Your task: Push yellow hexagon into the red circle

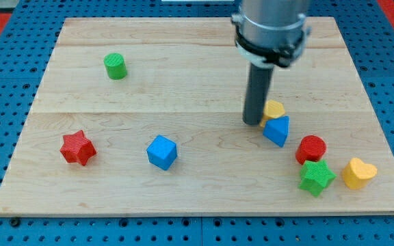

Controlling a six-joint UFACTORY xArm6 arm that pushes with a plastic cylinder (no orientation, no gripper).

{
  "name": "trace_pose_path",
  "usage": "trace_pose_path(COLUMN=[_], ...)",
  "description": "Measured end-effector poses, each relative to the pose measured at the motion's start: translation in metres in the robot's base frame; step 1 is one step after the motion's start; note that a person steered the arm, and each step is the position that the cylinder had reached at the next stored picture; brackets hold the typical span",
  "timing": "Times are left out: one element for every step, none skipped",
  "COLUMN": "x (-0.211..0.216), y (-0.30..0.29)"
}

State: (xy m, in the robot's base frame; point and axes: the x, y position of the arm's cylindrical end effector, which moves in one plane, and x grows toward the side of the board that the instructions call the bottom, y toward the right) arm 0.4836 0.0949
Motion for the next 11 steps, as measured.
trace_pose_path(x=[0.041, 0.056, 0.065, 0.061, 0.034, -0.029, -0.063, -0.058, -0.031, 0.014, 0.044], y=[0.013, 0.013, 0.014, -0.001, -0.020, -0.017, 0.055, 0.074, 0.094, 0.122, 0.139])
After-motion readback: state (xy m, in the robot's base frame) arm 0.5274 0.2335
